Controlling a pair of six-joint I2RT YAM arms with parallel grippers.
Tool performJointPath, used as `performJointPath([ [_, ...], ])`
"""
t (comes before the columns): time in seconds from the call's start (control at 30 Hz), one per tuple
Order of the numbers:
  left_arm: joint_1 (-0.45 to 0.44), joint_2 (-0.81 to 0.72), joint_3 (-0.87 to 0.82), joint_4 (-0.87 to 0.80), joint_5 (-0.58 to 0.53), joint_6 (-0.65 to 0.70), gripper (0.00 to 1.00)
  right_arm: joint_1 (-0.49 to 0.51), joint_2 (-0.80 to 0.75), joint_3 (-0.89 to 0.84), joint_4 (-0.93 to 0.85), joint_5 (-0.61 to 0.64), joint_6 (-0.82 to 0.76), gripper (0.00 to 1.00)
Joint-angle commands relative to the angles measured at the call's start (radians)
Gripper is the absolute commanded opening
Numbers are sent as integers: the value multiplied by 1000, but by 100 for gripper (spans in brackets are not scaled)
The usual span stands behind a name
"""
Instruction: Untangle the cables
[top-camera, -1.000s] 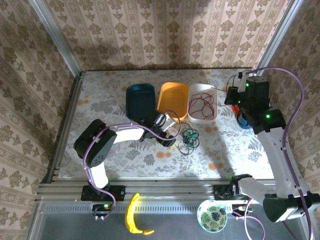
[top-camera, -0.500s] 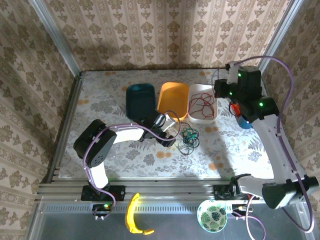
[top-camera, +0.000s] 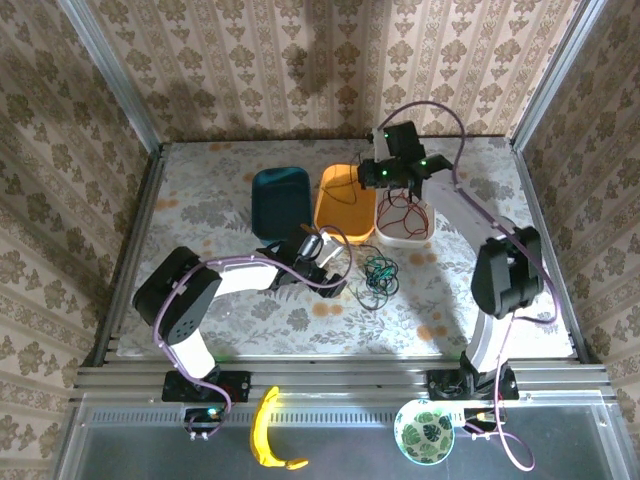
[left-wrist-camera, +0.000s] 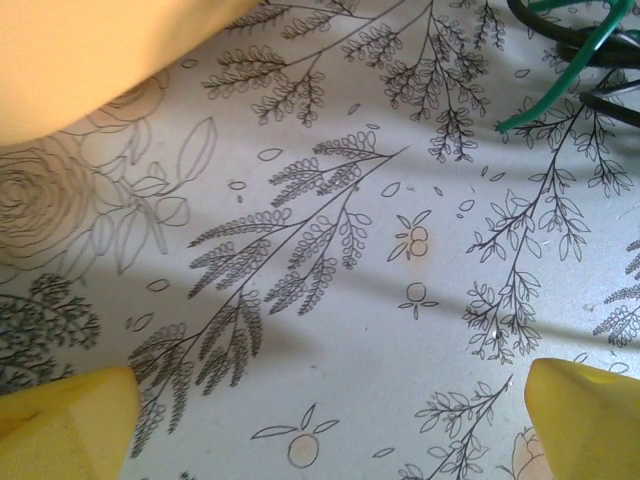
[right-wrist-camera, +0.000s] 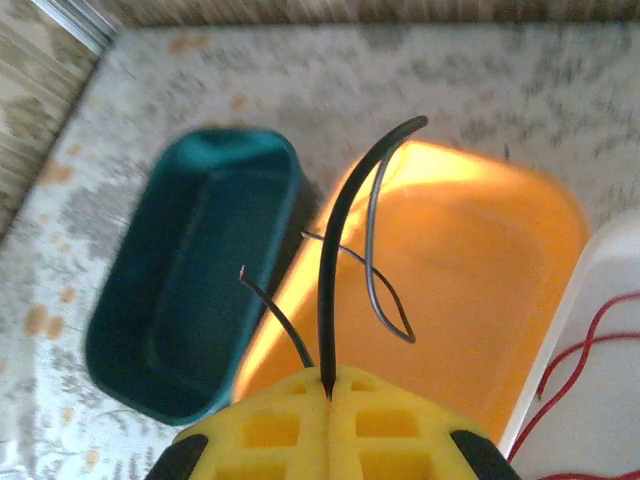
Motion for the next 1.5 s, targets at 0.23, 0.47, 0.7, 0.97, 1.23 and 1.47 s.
performJointPath([
  [0.23, 19, -39, 6, -39, -5, 8, 100, 52, 65, -4, -112, 155, 39, 46],
  [0.47, 24, -48, 43, -73, 37, 60, 100, 51, -100, -83, -173, 299, 2, 59],
  [0.7, 20, -38, 102, -87, 131, 100, 100, 55, -359, -345, -242, 179, 5, 59],
  [0.97, -15, 24, 222, -127, 239, 145, 100, 68, -557, -629, -297, -15, 69, 55],
  [1.23, -53, 112, 336, -191, 274, 199, 100, 60, -501, -752, -258, -30, 99, 45],
  [1.47, -75, 193, 387, -189, 277, 200, 100, 36, -397, -770, -192, -28, 107, 35],
])
